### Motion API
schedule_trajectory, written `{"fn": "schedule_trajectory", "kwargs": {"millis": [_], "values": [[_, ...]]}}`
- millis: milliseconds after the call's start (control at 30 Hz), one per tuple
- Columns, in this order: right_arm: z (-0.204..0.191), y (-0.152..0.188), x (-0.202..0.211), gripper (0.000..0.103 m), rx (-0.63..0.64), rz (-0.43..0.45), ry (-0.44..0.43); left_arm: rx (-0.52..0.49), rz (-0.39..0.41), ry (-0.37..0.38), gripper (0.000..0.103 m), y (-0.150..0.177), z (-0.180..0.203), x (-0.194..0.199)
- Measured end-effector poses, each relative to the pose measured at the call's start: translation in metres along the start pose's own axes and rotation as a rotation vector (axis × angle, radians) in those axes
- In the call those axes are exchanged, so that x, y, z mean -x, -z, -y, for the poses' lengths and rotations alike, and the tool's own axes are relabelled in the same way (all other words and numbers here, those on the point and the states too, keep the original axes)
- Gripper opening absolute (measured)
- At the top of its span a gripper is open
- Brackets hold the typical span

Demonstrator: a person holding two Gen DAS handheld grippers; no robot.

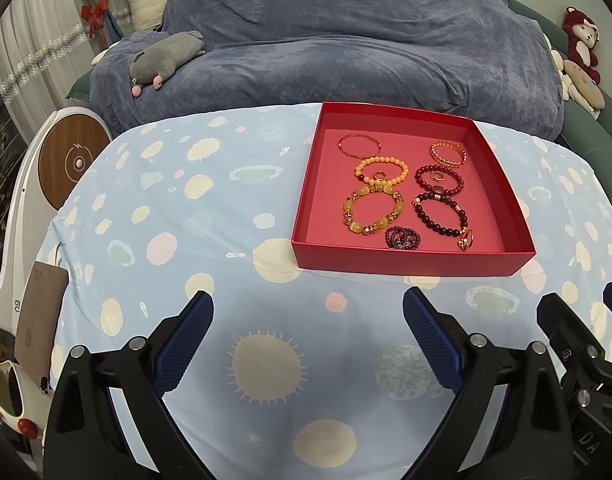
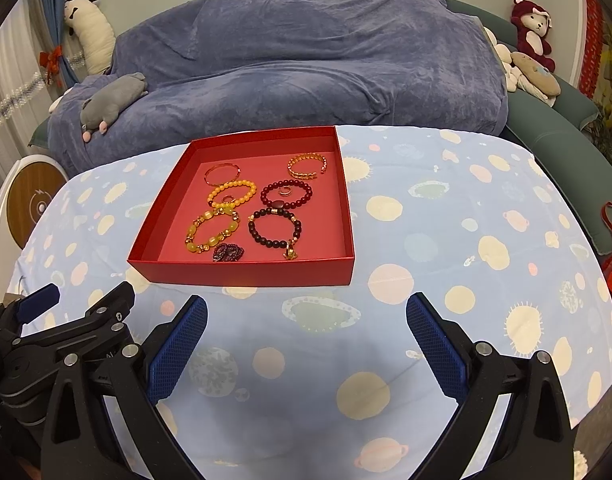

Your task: Organize jewelry

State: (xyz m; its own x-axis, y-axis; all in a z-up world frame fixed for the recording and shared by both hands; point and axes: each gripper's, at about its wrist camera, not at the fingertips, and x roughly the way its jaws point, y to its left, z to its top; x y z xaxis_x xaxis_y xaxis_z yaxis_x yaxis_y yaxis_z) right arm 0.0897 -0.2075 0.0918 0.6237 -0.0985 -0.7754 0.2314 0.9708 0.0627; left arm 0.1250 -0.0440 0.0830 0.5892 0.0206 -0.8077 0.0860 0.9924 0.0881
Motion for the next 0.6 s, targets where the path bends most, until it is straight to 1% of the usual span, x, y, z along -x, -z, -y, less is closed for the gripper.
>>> {"fn": "schedule_trajectory", "kwargs": {"millis": [467,600], "values": [[0.0000,-0.0001,-0.0002,0.096,0.000,0.001,0.000,0.001,-0.002,0.003,0.090,0.0003,0.0004,-0.0005],[0.0034,-0.0031,-0.0010,0.096,0.008,-0.001,0.005,-0.014,-0.002,0.001,0.090,-0.0011,0.0027,-0.0017]]}}
